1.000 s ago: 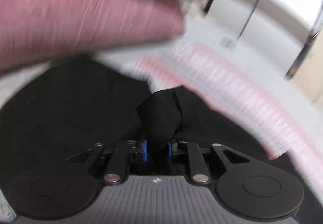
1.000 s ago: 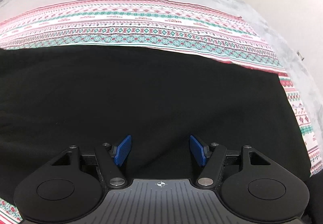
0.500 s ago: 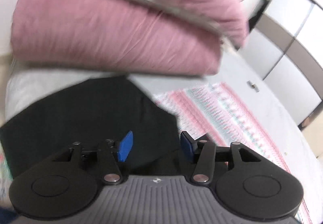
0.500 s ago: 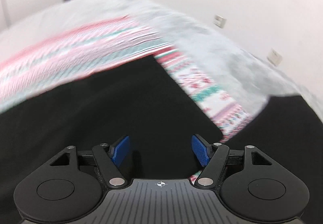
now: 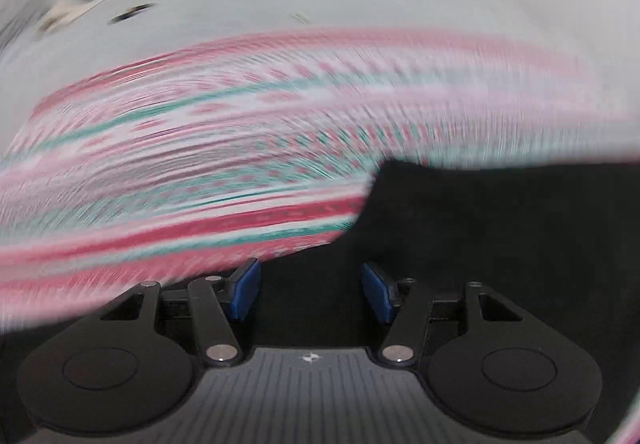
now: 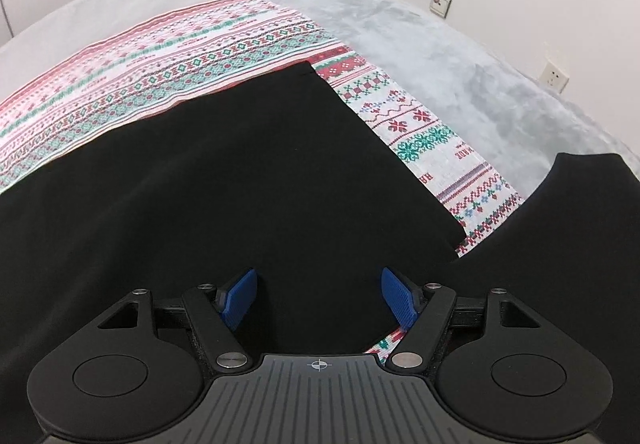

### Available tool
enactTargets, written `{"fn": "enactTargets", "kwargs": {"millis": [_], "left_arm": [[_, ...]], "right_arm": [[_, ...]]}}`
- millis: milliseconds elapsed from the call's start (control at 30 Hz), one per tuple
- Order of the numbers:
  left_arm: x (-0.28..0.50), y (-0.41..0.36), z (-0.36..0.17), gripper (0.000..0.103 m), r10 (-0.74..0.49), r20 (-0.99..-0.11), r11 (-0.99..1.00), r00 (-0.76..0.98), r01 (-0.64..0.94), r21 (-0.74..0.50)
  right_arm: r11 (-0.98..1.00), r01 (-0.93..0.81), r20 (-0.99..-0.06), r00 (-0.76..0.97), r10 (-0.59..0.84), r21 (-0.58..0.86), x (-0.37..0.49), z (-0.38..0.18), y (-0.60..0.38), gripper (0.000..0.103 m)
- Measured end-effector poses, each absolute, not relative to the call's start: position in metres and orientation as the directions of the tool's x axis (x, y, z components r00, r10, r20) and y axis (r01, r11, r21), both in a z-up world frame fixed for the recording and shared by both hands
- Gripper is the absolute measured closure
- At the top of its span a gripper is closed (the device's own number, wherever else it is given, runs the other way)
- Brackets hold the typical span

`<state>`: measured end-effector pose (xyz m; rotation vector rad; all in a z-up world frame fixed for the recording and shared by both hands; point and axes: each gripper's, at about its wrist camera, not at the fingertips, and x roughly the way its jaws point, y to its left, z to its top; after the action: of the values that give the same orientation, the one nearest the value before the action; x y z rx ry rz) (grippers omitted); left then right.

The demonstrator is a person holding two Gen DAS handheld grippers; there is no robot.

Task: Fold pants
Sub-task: 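Open the left gripper and smooth the folded trousers with both grippers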

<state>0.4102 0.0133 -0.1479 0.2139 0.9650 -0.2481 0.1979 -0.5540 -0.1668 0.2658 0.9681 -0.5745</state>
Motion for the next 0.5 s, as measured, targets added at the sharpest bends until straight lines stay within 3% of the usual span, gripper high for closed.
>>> {"fn": "enactTargets", "kwargs": {"millis": [67,267,333,367,400,433,500], "left_arm": [[0.415,-0.006,-0.161,0.026,-0.056,-0.811,0.921,0.583,0.343,0.183],[0.424,-0.049,-0.152,0.052,-0.047,-0.772,0.892,0.634,0.374,0.254],[0.424,-0.063,-0.140,0.051,-0.110,-0.756,0.870,0.645,0.430,0.240],[0.425,-0.062,-0.135,0.046,-0.131,-0.752,0.868,0.646,0.441,0.228],[0.430,-0.060,-0.131,0.029,-0.142,-0.753,0.871,0.642,0.442,0.212],[0.438,-0.060,-0.131,0.021,-0.146,-0.758,0.880,0.635,0.434,0.194],[0.448,-0.059,-0.133,0.015,-0.120,-0.775,0.897,0.621,0.402,0.184]], "right_arm": [[0.824,0.565,-0.836,0.439,-0.329,-0.028,0.196,-0.167,-0.557,0.033],[0.823,0.564,-0.836,0.420,-0.352,-0.063,0.200,-0.166,-0.556,0.033],[0.824,0.562,-0.836,0.414,-0.359,-0.076,0.203,-0.166,-0.555,0.032],[0.824,0.561,-0.836,0.412,-0.363,-0.081,0.204,-0.166,-0.555,0.032],[0.824,0.560,-0.836,0.409,-0.366,-0.087,0.204,-0.166,-0.554,0.032],[0.823,0.561,-0.835,0.407,-0.370,-0.092,0.205,-0.166,-0.554,0.032],[0.820,0.563,-0.834,0.402,-0.378,-0.100,0.206,-0.166,-0.552,0.032]]}}
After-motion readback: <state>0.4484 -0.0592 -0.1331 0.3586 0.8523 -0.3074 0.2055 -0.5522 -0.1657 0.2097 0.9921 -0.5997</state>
